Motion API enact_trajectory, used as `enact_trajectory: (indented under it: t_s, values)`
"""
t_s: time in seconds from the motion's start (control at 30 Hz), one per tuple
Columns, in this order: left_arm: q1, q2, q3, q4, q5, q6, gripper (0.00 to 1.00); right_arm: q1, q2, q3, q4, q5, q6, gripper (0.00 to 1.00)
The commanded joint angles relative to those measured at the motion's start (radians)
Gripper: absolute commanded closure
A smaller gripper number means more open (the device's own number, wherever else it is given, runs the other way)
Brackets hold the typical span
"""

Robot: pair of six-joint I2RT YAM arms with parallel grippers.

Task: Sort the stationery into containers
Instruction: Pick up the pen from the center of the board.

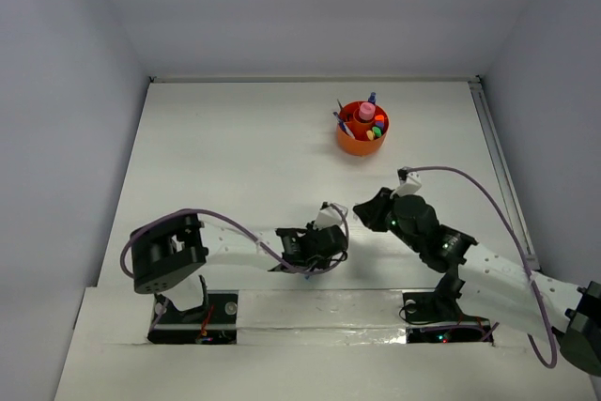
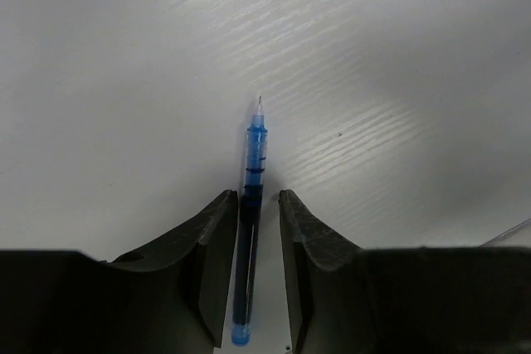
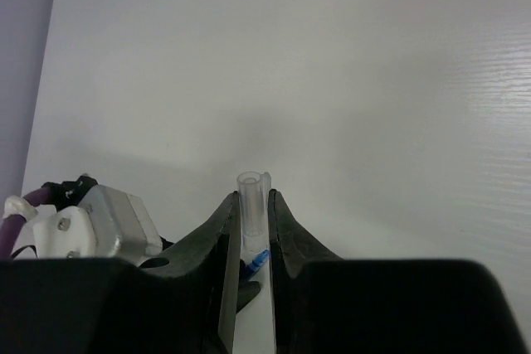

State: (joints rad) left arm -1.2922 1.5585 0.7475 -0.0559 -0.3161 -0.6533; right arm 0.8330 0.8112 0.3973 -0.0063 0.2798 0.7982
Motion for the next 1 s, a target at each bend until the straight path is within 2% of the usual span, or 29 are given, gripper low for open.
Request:
enact_trajectory:
  t_s: [0.0,0.17,0.27,0.37,0.63,0.8,0.97]
  values:
    - [-0.051,0.121,0.031,-0.202,-0.047,-0.075,0.75,0.008,-0.056,0.02,-0.041,0.056,-0.03,1.0]
    - [-0.093,0.205,0.055,-0.249,-0.054,-0.161,0.71,0.008,-0.118,0.032,-0.084,0.108,-0.051,1.0]
    - [-0.102,0.192,0.039,-0.233,-0.043,-0.186,0.65,0.008,-0.133,0.035,-0.101,0.119,-0.053,1.0]
    - [-0.102,0.175,0.032,-0.237,-0.047,-0.195,0.65,0.008,-0.138,0.032,-0.107,0.119,-0.051,1.0]
    - [-0.134,0.155,0.007,-0.222,0.026,-0.184,0.71,0.008,-0.139,0.026,-0.106,0.121,-0.047,1.0]
    - [-0.154,0.118,-0.011,-0.219,0.1,-0.187,0.65,0.008,-0.129,0.021,-0.09,0.11,-0.045,1.0]
    - [-0.163,0.118,-0.019,-0.21,0.115,-0.197,0.7,0.008,-0.124,0.014,-0.075,0.099,-0.039,1.0]
